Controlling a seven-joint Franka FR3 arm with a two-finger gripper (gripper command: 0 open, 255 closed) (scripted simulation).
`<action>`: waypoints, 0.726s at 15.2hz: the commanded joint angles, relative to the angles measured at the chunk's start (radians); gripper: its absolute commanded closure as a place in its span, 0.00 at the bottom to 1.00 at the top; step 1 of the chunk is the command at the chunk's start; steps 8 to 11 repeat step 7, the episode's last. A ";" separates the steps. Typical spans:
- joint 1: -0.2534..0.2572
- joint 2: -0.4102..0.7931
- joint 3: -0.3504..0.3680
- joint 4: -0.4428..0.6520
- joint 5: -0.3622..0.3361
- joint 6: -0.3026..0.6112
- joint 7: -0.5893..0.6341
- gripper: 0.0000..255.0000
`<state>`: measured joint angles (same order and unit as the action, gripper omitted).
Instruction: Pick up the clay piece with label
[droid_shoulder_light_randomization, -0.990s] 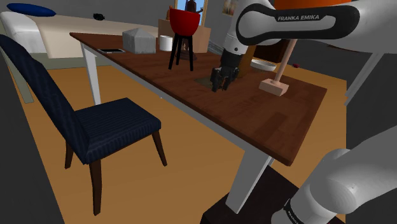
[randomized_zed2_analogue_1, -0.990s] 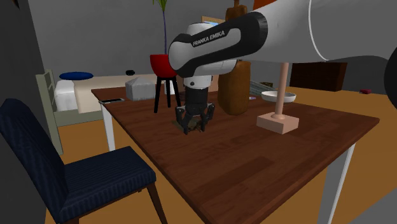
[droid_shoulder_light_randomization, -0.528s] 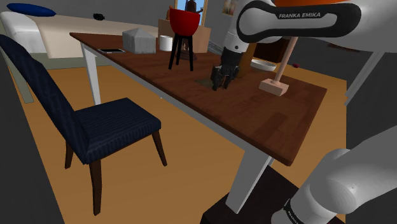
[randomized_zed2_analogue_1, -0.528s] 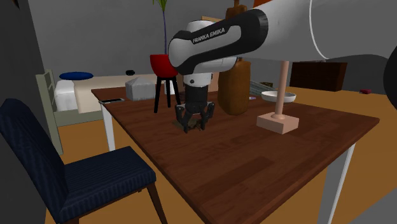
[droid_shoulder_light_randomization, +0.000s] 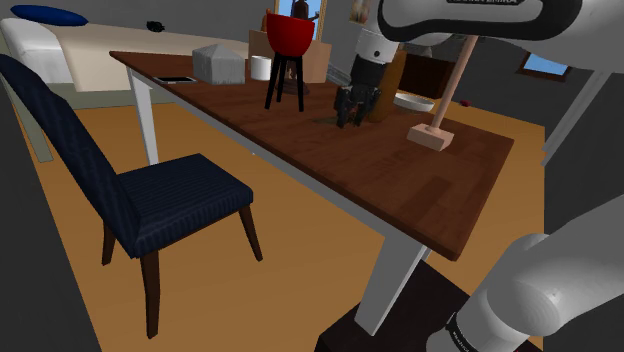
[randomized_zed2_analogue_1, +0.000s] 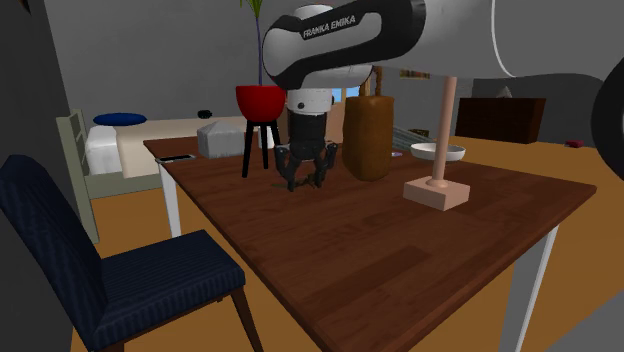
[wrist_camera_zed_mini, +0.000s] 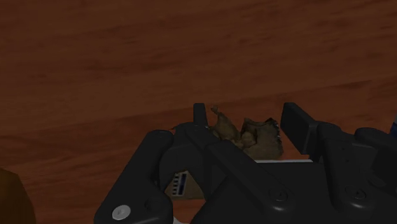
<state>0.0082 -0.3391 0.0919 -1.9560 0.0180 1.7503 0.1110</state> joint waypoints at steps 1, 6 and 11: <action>-0.001 0.003 -0.002 0.029 -0.001 -0.026 -0.002 1.00; -0.002 0.018 -0.002 0.100 -0.002 -0.082 -0.001 1.00; -0.002 0.018 -0.002 0.100 -0.002 -0.082 -0.001 1.00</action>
